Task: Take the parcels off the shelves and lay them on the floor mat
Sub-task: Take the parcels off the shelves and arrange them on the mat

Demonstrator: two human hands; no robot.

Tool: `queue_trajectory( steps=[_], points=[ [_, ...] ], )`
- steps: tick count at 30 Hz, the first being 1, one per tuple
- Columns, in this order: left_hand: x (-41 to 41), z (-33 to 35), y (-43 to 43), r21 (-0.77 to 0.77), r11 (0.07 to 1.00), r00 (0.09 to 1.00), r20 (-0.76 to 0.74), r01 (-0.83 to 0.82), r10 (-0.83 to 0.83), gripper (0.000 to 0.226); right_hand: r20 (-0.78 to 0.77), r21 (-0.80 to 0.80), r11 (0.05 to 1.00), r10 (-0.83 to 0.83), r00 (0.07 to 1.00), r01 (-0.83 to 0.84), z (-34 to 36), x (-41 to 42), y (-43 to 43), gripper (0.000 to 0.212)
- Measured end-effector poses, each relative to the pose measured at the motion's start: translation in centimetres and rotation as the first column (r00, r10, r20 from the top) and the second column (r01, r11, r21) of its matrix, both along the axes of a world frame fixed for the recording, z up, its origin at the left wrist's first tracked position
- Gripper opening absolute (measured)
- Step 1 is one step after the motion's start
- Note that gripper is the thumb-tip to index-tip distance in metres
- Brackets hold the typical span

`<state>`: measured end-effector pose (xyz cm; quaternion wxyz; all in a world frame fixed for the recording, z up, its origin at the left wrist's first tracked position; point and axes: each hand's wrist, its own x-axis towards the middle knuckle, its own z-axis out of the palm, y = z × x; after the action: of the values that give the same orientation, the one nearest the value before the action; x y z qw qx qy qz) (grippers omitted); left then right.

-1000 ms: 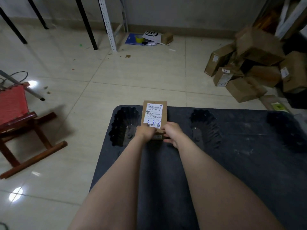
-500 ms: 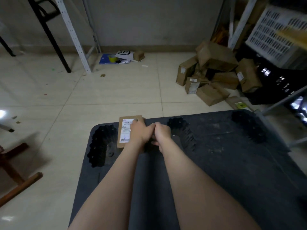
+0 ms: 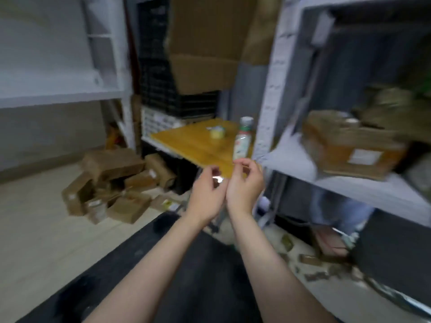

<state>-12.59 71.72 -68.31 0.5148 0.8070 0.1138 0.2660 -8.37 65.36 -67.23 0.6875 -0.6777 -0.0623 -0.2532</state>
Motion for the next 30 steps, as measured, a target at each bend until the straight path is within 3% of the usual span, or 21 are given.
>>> queue_trajectory(
  steps=[3, 7, 13, 16, 19, 22, 27, 30],
  points=[
    [4.3, 5.5, -7.1, 0.145, 0.979, 0.985, 0.070, 0.144, -0.156, 0.037, 0.169, -0.035, 0.981, -0.184, 0.968, 0.192, 5.6, 2.6, -8.8, 0.011],
    [7.7, 10.6, -15.2, 0.230, 0.941, 0.957, 0.093, 0.248, -0.275, 0.042, 0.296, -0.079, 0.937, -0.305, 0.905, 0.341, 10.8, 4.6, -17.8, 0.010],
    [12.0, 14.0, -20.9, 0.304, 0.928, 0.972, 0.032, 0.214, -0.234, 0.063, 0.459, -0.132, 0.800, -0.474, 0.751, 0.586, 13.4, 7.4, -25.5, 0.016],
    [13.9, 14.4, -21.6, 0.355, 0.917, 0.983, -0.054, 0.184, -0.177, 0.078, 0.320, -0.193, 0.798, -0.498, 0.806, 0.571, 12.8, 9.3, -26.5, 0.026],
    [15.5, 14.4, -22.1, 0.403, 0.888, 0.974, -0.146, 0.220, -0.175, 0.080, -0.006, -0.258, 0.833, -0.508, 0.862, 0.489, 11.5, 11.0, -26.3, 0.045],
    [16.6, 13.8, -22.1, 0.455, 0.841, 0.949, -0.246, 0.291, -0.195, 0.080, -0.233, -0.182, 0.907, -0.414, 0.880, 0.379, 10.4, 12.5, -26.0, 0.064],
    [17.3, 13.0, -20.7, 0.506, 0.793, 0.937, -0.253, 0.340, -0.240, 0.079, -0.324, -0.107, 0.965, -0.261, 0.909, 0.239, 8.7, 14.0, -24.5, 0.064],
    [17.6, 12.9, -19.7, 0.591, 0.727, 0.932, -0.298, 0.350, -0.206, 0.075, -0.259, -0.171, 0.932, -0.354, 0.898, 0.318, 8.3, 14.2, -23.3, 0.057]
  ],
)
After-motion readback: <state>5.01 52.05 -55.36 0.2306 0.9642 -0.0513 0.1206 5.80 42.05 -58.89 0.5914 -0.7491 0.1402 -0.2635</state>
